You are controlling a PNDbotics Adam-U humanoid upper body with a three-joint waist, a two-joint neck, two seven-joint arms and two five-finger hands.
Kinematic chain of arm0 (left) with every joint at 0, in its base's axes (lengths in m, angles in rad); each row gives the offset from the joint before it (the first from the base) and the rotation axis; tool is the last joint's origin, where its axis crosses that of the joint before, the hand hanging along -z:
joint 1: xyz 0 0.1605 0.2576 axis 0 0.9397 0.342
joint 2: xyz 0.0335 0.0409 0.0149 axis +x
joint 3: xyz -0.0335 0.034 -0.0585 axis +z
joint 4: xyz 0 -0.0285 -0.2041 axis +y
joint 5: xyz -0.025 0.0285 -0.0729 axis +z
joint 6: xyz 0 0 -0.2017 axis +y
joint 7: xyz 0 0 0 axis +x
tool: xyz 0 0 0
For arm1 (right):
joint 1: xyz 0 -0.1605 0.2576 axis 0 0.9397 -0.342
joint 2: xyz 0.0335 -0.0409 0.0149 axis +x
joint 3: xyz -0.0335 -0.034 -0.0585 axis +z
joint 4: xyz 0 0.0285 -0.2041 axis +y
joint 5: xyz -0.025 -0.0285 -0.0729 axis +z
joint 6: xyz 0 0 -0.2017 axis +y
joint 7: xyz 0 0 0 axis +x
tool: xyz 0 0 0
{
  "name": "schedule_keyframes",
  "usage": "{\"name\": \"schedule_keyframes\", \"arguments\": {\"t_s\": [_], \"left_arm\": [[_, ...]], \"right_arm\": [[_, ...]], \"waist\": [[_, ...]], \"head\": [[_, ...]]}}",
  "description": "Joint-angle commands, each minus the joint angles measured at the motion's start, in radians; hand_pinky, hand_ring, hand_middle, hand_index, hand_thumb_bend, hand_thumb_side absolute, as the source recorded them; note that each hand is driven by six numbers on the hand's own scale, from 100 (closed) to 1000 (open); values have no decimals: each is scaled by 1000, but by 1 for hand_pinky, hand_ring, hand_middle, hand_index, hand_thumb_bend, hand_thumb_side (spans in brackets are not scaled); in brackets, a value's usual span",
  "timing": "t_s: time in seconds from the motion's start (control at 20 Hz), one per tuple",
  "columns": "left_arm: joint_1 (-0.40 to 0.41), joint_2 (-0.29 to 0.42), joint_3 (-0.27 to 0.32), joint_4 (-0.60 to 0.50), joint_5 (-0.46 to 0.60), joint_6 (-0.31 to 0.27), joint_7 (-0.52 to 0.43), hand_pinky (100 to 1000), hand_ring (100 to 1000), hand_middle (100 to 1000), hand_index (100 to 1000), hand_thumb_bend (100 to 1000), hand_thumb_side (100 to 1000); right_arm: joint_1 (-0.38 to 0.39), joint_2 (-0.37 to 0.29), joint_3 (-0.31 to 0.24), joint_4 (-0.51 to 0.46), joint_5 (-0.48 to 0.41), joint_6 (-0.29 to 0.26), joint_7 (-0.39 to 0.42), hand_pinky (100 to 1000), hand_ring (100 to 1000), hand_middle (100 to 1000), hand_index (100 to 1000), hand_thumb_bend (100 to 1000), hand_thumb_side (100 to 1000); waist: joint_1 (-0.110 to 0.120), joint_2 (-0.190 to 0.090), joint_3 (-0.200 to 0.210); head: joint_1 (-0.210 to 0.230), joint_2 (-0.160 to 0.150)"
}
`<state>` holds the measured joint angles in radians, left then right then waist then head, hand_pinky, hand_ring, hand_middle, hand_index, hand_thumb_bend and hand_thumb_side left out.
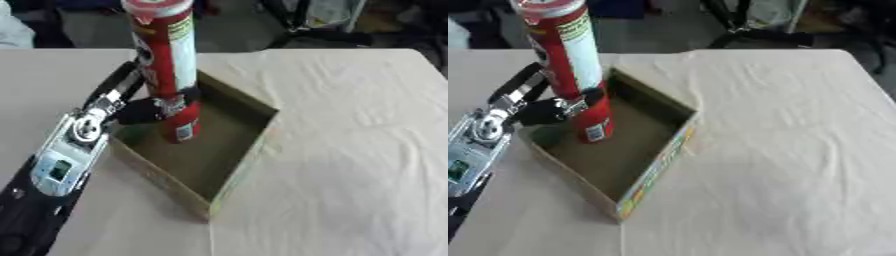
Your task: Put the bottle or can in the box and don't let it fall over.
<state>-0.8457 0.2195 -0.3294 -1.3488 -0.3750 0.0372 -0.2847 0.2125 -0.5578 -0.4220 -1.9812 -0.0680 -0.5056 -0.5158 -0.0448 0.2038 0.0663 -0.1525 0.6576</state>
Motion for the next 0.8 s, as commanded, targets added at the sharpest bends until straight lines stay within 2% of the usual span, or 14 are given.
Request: {"name": "schedule_keyframes", "arguments": {"t_s": [0.05,0.15,0.55,0.6,0.65,0.8], "left_arm": [[-14,12,11,-6,-45,-1,-41,1000,1000,1000,947,604,692],[-12,10,14,-2,-62,-1,-61,1000,1000,1000,962,574,648],[-10,12,18,-18,-46,12,-74,1000,1000,1000,970,534,639],[-11,16,24,-26,-44,13,-70,1000,1000,1000,962,418,677],[-8,22,39,-42,-37,12,-61,1000,1000,1000,962,418,677],[11,65,87,-108,0,4,-22,1000,1000,1000,966,343,691]], "right_arm": [[-1,-27,-15,-19,-15,-5,-3,923,818,872,838,100,594],[-3,-27,-16,-19,-22,-6,-5,923,817,871,837,100,596],[-5,-29,-17,-19,-36,-7,-4,923,814,869,836,100,598],[-2,-29,-18,-19,-36,-7,-5,922,813,867,835,100,600],[1,-30,-19,-19,-37,-8,-6,922,813,867,835,100,600],[7,-32,-20,-19,-40,-11,-9,919,813,867,835,100,603]], "waist": [[1,-23,-6],[1,-23,-8],[3,-26,-7],[5,-30,-7],[7,-34,-7],[13,-45,0]], "head": [[0,6],[0,7],[-2,7],[-5,12],[-6,16],[-15,32]]}}
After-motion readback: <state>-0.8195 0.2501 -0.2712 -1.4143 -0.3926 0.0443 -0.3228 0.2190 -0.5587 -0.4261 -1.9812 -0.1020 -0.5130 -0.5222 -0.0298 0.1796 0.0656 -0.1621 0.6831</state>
